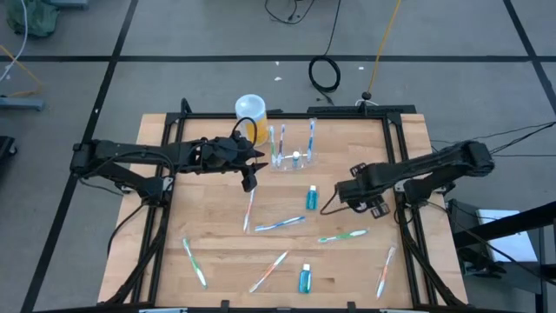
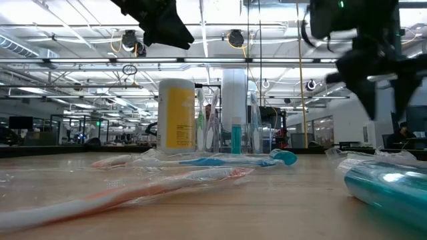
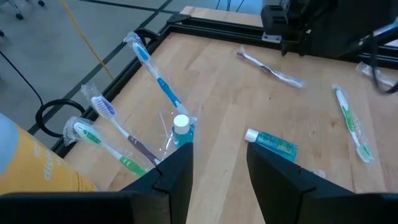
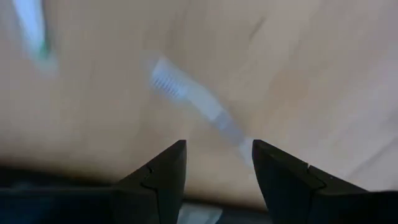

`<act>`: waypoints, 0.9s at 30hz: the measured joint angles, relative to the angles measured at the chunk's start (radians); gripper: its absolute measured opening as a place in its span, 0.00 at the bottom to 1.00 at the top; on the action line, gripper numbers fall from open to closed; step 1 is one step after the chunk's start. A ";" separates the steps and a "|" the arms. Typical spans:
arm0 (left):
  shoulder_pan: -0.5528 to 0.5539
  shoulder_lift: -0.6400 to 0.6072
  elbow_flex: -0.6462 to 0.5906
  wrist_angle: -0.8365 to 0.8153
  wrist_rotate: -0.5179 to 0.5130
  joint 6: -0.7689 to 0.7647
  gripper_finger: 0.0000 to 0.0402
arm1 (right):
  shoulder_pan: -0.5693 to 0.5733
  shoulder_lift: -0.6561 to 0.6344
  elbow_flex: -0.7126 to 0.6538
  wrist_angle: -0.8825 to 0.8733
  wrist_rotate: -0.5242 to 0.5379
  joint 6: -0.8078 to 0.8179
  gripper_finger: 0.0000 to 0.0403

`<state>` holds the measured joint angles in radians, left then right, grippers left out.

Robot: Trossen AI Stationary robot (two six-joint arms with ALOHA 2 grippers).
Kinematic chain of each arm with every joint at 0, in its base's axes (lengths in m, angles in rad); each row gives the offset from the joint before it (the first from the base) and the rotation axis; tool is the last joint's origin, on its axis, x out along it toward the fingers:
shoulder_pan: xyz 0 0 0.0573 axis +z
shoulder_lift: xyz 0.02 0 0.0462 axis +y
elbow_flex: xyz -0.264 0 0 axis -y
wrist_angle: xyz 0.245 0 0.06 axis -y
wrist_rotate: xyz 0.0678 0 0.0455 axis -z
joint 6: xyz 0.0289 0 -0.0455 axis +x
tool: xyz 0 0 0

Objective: Pick & Place toothbrushing station
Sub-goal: Put the purple toothbrush into the transparent organizer

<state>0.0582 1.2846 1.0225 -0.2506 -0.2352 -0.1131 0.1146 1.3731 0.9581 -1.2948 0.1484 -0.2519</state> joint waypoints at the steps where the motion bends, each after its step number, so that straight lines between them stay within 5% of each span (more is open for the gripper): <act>1: -0.001 0.000 0.000 -0.001 0.000 0.000 0.39 | 0.005 0.027 0.000 -0.037 0.003 0.002 0.44; 7: -0.002 0.000 0.000 -0.008 0.001 0.000 0.39 | 0.015 0.136 0.000 0.008 0.111 -0.071 0.38; 18: -0.002 0.000 0.000 -0.009 0.003 -0.005 0.39 | 0.012 0.173 -0.064 0.096 0.032 -0.089 0.37; 27: -0.002 0.000 0.000 -0.010 0.002 -0.004 0.39 | 0.012 0.173 -0.179 0.305 0.111 -0.161 0.40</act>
<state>0.0566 1.2846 1.0225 -0.2604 -0.2329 -0.1173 0.1265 1.5463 0.7786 -0.9894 0.2594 -0.4131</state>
